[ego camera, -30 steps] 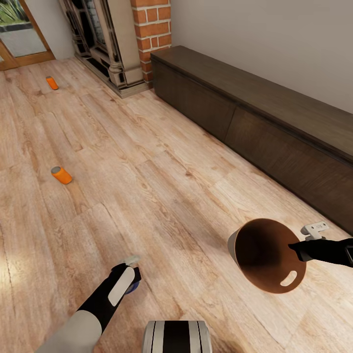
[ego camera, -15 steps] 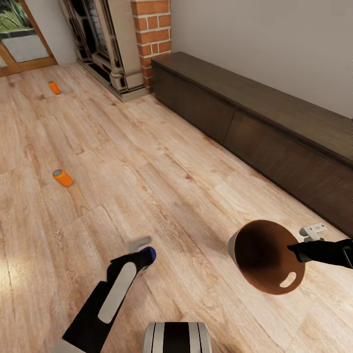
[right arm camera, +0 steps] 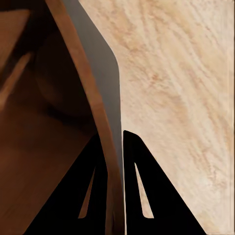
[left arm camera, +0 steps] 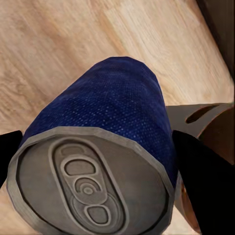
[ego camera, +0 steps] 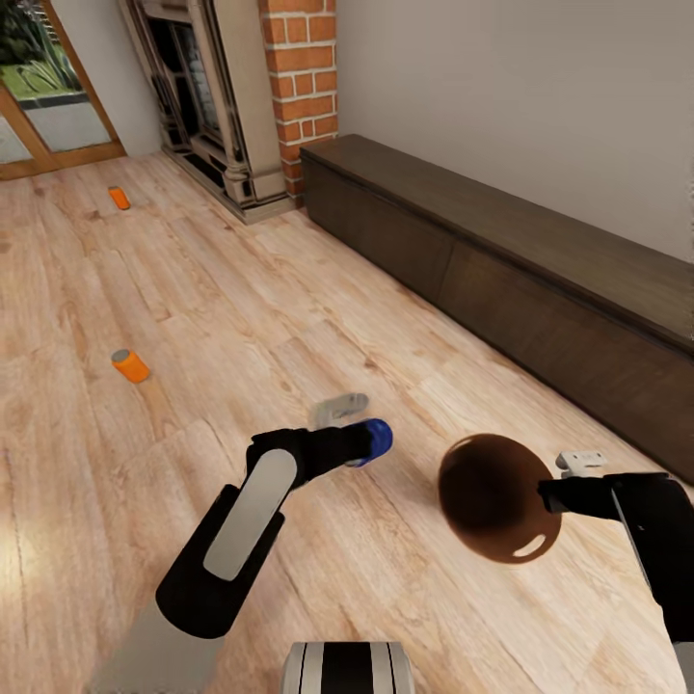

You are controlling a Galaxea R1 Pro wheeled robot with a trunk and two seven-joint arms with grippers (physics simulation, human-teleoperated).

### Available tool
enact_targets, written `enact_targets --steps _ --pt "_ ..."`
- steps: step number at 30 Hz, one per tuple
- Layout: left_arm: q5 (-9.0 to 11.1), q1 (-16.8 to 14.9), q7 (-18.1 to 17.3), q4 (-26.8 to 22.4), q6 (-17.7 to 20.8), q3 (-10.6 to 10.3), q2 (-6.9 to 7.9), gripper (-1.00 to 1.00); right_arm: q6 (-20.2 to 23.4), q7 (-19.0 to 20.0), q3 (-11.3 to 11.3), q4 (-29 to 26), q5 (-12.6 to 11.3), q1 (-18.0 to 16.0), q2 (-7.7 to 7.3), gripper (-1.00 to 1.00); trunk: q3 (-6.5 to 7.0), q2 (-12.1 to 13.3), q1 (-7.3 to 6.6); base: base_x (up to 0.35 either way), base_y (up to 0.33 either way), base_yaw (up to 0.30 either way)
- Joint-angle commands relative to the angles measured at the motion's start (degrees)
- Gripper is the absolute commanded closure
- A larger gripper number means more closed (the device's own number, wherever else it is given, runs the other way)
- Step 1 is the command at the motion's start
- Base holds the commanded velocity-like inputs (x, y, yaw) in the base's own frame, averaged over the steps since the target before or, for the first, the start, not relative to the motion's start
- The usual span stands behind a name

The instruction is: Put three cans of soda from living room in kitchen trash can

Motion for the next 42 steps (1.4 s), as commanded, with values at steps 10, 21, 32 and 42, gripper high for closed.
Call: enact_targets --steps 10,21,32,42 --pt "12.0 -2.6 0.0 -0.1 1.1 -2.5 0.01 1.00 0.6 -0.7 0.1 3.6 -2.0 -1.4 1.04 1.00 2.23 0.1 -0.26 0.000 0.000 0.000" --pt "23.8 -4.4 -0.7 0.2 1.1 -3.2 -0.07 1.00 0.6 -2.0 3.5 4.1 -2.0 -1.4 1.87 1.00 4.66 0.3 -0.54 0.000 0.000 0.000" --pt "23.1 -7.2 1.1 11.0 0.8 -10.9 -0.17 1.00 0.6 -3.5 4.2 1.5 -2.2 -1.3 6.76 1.00 7.10 0.4 -0.83 0.000 0.000 0.000" --pt "23.0 -7.2 2.3 15.0 0.9 -11.2 -0.18 1.00 0.6 -3.6 8.5 1.5 -2.0 -1.2 9.49 1.00 8.43 0.5 -0.98 0.000 0.000 0.000"
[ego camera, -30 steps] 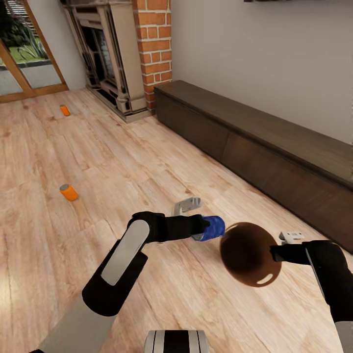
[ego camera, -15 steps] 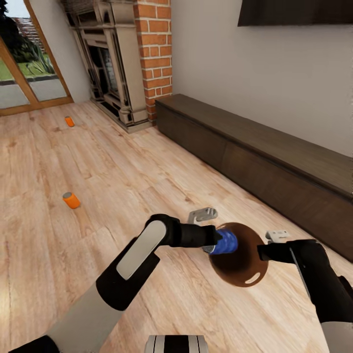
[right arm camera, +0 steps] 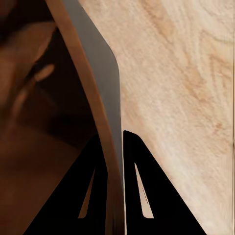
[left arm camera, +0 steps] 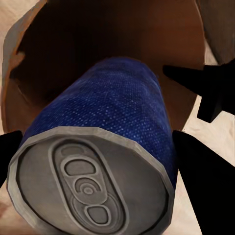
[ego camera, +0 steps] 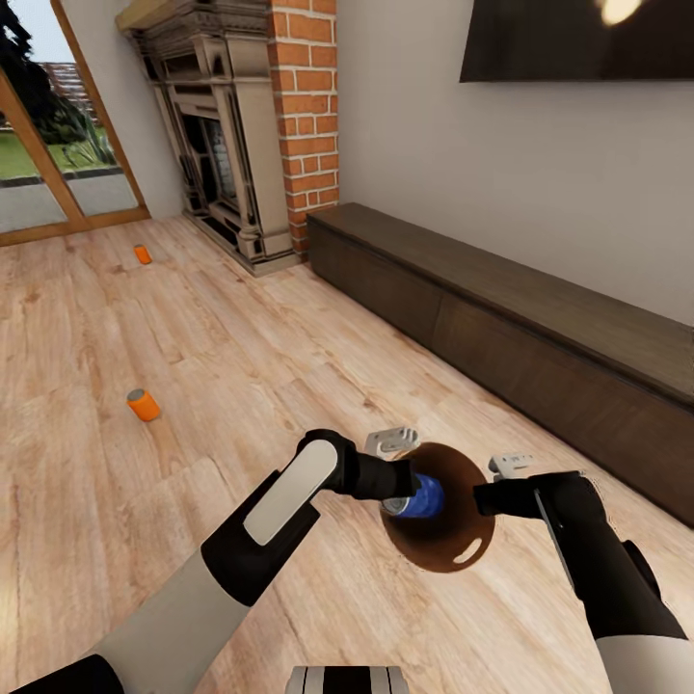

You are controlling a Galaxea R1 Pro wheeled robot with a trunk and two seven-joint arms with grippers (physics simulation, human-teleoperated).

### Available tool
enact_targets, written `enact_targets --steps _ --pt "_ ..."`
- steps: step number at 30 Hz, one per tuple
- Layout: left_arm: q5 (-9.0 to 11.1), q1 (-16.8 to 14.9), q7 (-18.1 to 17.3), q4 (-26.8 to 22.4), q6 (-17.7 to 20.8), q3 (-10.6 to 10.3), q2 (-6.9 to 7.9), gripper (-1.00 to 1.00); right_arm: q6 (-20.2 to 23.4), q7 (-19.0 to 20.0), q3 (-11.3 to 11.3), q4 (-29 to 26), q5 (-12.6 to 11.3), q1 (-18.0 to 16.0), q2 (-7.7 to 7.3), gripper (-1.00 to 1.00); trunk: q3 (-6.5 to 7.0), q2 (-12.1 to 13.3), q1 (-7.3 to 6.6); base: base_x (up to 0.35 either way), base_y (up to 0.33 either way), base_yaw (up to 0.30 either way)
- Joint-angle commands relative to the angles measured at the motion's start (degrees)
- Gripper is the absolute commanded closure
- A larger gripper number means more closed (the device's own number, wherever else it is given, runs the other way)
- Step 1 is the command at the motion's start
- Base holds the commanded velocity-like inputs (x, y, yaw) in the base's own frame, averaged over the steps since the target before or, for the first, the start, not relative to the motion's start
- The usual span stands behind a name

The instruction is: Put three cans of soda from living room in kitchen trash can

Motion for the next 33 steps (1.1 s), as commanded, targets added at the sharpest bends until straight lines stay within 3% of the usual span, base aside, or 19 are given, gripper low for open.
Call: enact_targets --steps 1,7,12,18,19,30,33 --pt "0.0 0.0 -0.1 0.0 0.0 0.0 -0.01 1.00 0.3 0.3 0.1 0.0 -1.6 0.0 0.61 1.00 0.01 0.0 -0.01 0.000 0.000 0.000" --pt "-0.1 0.1 -0.3 0.7 -0.1 0.0 0.13 1.00 0.3 0.1 1.7 0.1 -1.1 0.3 2.11 1.00 0.01 0.0 -0.01 0.000 0.000 0.000" --pt "-0.2 0.4 -0.3 6.1 -0.3 -0.2 0.24 1.00 0.3 0.1 3.0 0.1 -0.8 0.4 2.29 1.00 0.01 0.0 -0.01 0.000 0.000 0.000" --pt "-0.3 0.6 -0.3 9.3 -0.8 -2.5 0.35 1.00 0.3 0.1 3.2 0.0 -0.9 0.5 2.31 1.00 0.01 0.0 -0.01 0.000 0.000 0.000" --pt "-0.3 0.7 -0.3 10.0 -1.0 -2.8 0.29 -1.00 0.3 0.1 3.2 -0.1 -1.0 0.5 2.31 1.00 0.01 0.0 -0.01 0.000 0.000 0.000" --pt "-0.3 0.6 -0.4 9.8 -2.3 -4.0 0.24 -1.00 0.3 0.1 3.2 -0.1 -0.8 0.5 2.27 1.00 0.01 0.0 -0.01 0.000 0.000 0.000" --pt "-0.3 0.7 -0.2 8.0 -2.8 -4.0 0.42 -1.00 0.3 0.1 3.2 -0.1 -0.8 0.5 2.26 1.00 0.67 0.0 -0.09 0.000 0.000 0.000"
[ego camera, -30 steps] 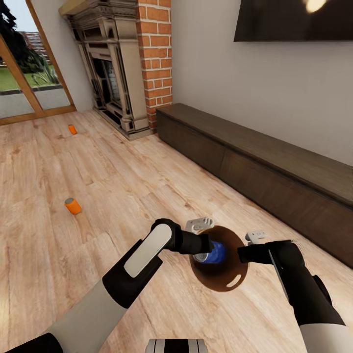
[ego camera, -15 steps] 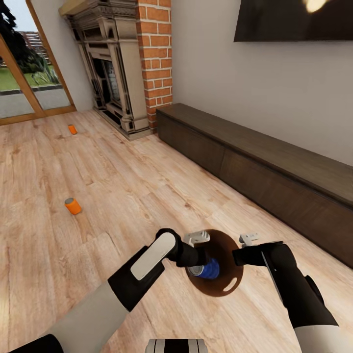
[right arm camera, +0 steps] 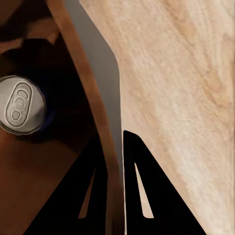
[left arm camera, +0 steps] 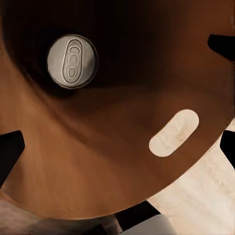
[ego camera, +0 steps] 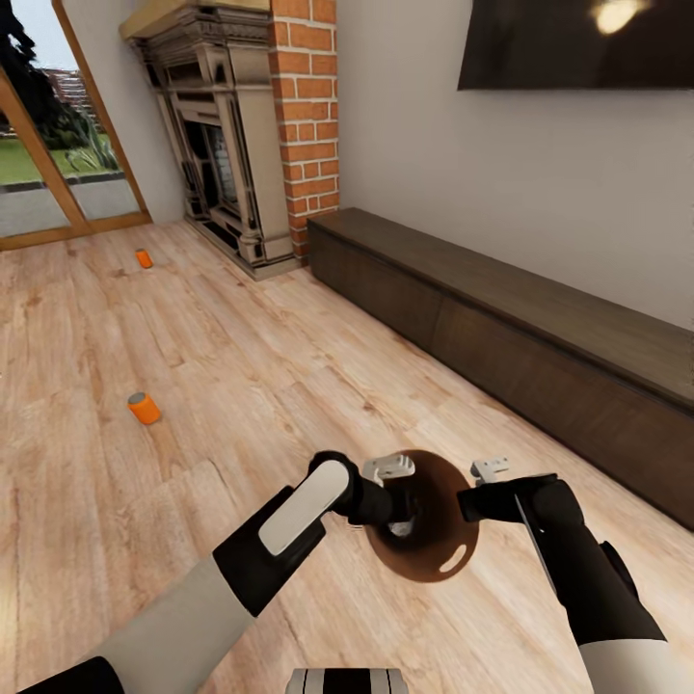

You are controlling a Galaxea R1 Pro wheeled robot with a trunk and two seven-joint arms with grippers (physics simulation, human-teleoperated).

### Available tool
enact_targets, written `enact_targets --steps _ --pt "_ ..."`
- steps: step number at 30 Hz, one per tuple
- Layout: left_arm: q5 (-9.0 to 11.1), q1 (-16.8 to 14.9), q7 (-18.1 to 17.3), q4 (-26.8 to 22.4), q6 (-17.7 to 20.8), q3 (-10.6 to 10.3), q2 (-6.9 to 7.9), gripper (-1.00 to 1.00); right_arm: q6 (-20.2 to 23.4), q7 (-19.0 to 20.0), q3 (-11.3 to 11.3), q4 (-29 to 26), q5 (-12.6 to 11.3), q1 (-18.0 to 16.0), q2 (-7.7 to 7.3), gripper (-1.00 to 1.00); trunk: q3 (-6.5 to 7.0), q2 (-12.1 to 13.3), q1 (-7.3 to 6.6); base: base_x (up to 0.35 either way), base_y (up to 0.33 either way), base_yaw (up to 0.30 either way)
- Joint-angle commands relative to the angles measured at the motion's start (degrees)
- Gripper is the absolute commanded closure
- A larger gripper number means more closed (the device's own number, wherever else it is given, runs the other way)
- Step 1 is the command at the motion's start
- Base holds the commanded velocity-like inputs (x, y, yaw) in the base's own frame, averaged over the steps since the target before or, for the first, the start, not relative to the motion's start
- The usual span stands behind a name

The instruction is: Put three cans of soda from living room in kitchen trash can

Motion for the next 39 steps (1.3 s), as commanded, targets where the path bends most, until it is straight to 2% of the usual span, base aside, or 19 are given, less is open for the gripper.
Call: enact_targets --steps 1,4,5,7,8,10,11,12,14,16,19,20,21,22,23,26,29,32,39 --pt "-0.1 0.0 0.1 -0.8 -0.1 0.0 0.09 -1.00 0.5 0.4 0.0 0.0 -2.0 0.0 0.02 1.00 0.23 0.0 -0.02 0.000 0.000 0.000" --pt "-1.5 1.4 0.5 -7.1 -1.1 0.2 1.23 -1.00 0.5 0.4 0.0 0.0 -1.9 0.0 -0.01 1.00 0.90 0.1 -0.10 0.000 0.000 0.000" --pt "-4.8 4.0 0.7 -12.6 -1.6 1.2 2.53 -1.00 0.5 0.4 0.1 0.0 -1.9 0.0 -0.02 1.00 1.12 0.1 -0.13 0.000 0.000 0.000" --pt "-6.3 5.5 0.7 -15.1 -1.7 3.0 3.72 -1.00 0.5 0.4 0.0 0.0 -1.9 0.0 -0.02 1.00 1.56 0.1 -0.18 0.000 0.000 0.000" --pt "-7.3 7.1 0.6 -17.5 -1.8 5.5 5.00 -1.00 0.5 0.4 0.0 0.0 -1.9 0.0 -0.03 1.00 1.78 0.1 -0.21 0.000 0.000 0.000" --pt "-8.0 8.9 0.6 -19.2 -1.8 8.0 6.08 -1.00 0.5 0.4 0.0 0.0 -1.9 0.0 -0.03 1.00 2.22 0.1 -0.26 0.000 0.000 0.000" --pt "-8.4 10.8 0.6 -20.3 -1.9 10.3 7.23 -1.00 0.5 0.4 0.0 0.0 -2.0 0.0 -0.03 1.00 2.45 0.1 -0.28 0.000 0.000 0.000" --pt "-8.6 11.6 0.6 -20.7 -1.9 11.5 7.91 -1.00 0.5 0.4 0.0 0.0 -2.0 0.0 -0.03 1.00 2.67 0.2 -0.31 0.000 0.000 0.000" --pt "-9.0 14.2 0.1 -21.9 -2.0 16.2 10.64 -1.00 0.5 0.4 -0.1 0.0 -2.0 -0.1 -0.03 1.00 3.11 0.2 -0.36 0.000 0.000 0.000" --pt "-9.1 15.3 -0.2 -22.2 -2.0 18.0 11.57 -1.00 0.5 0.4 -0.2 0.0 -2.0 -0.1 -0.03 1.00 3.55 0.2 -0.41 0.000 0.000 0.000" --pt "-9.2 18.1 -0.6 -22.4 -2.0 23.4 13.37 -1.00 0.5 0.4 -0.1 0.7 -2.0 -0.2 -0.03 1.00 4.22 0.3 -0.49 0.000 0.000 0.038" --pt "-9.3 18.6 -0.7 -22.3 -2.0 24.3 13.72 -1.00 0.5 0.4 -0.1 0.9 -2.0 -0.2 -0.03 1.00 4.44 0.3 -0.51 0.000 0.000 0.108" --pt "-9.3 19.5 -0.7 -22.2 -2.1 26.1 14.48 -1.00 0.5 0.4 -0.1 1.2 -2.0 -0.3 -0.11 1.00 4.66 0.3 -0.54 0.000 0.000 0.143" --pt "-9.5 20.6 -0.8 -21.8 -2.7 28.3 15.29 -1.00 0.5 0.4 0.0 1.7 -2.0 -0.4 -0.42 1.00 4.88 0.3 -0.57 0.000 0.000 0.162" --pt "-10.4 21.3 -0.8 -20.9 -3.6 29.3 15.61 -1.00 0.5 0.5 0.0 2.2 -2.0 -0.5 -0.63 1.00 5.10 0.3 -0.59 0.000 0.000 0.158" --pt "-13.8 22.1 -0.8 -17.4 -5.9 30.3 15.88 -1.00 0.5 0.5 0.0 4.9 -2.0 -0.8 -0.93 1.00 5.77 0.3 -0.67 0.000 0.000 0.118" --pt "-17.3 22.6 -0.9 -10.0 -10.1 30.7 15.83 -1.00 0.5 0.7 -0.1 11.1 -2.0 -2.5 -1.47 1.00 6.43 0.4 -0.75 0.000 0.000 0.037" --pt "-17.8 22.7 -0.9 -6.3 -12.3 30.7 15.82 -1.00 0.5 0.7 -0.1 13.7 -2.0 -3.2 -1.92 1.00 7.10 0.4 -0.82 0.000 0.000 0.008" --pt "-18.1 22.7 -0.9 -3.3 -14.6 30.3 15.73 -1.00 0.5 0.7 -0.1 18.7 -1.9 -3.9 -2.48 1.00 8.65 0.5 -1.00 0.000 0.000 0.001"
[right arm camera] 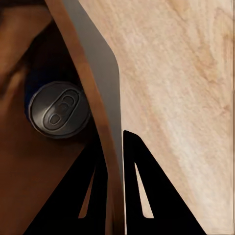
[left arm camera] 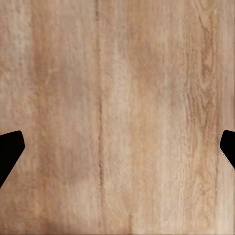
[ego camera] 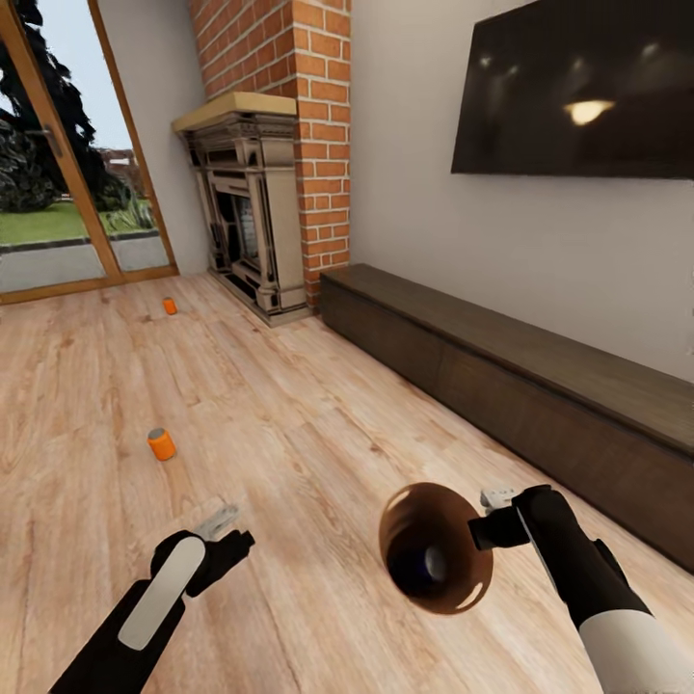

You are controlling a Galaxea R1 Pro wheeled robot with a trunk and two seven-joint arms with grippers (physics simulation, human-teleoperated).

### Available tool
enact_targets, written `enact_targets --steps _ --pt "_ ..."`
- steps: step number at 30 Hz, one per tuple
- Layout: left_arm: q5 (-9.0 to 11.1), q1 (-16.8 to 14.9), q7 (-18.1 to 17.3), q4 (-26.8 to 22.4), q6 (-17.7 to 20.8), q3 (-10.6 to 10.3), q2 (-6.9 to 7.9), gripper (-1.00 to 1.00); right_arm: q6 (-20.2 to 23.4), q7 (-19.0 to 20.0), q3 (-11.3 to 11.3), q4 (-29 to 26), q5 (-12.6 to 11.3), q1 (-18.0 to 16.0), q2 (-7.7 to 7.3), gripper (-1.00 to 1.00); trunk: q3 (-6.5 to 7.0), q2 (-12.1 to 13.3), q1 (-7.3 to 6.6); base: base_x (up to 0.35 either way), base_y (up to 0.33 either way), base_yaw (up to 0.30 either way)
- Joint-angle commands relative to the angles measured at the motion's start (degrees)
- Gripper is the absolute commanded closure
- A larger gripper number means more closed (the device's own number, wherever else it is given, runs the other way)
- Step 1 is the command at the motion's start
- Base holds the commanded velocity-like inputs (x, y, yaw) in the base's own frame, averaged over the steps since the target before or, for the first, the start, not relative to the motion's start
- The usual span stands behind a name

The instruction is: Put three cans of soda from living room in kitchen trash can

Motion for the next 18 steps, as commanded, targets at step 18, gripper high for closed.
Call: enact_targets --steps 18 --pt "0.0 3.1 -1.6 0.0 -1.7 0.2 0.39 -1.00 0.5 0.4 4.2 17.1 -1.9 -6.0 0.95 1.00 1.34 0.1 -0.16 0.058 0.026 0.000"
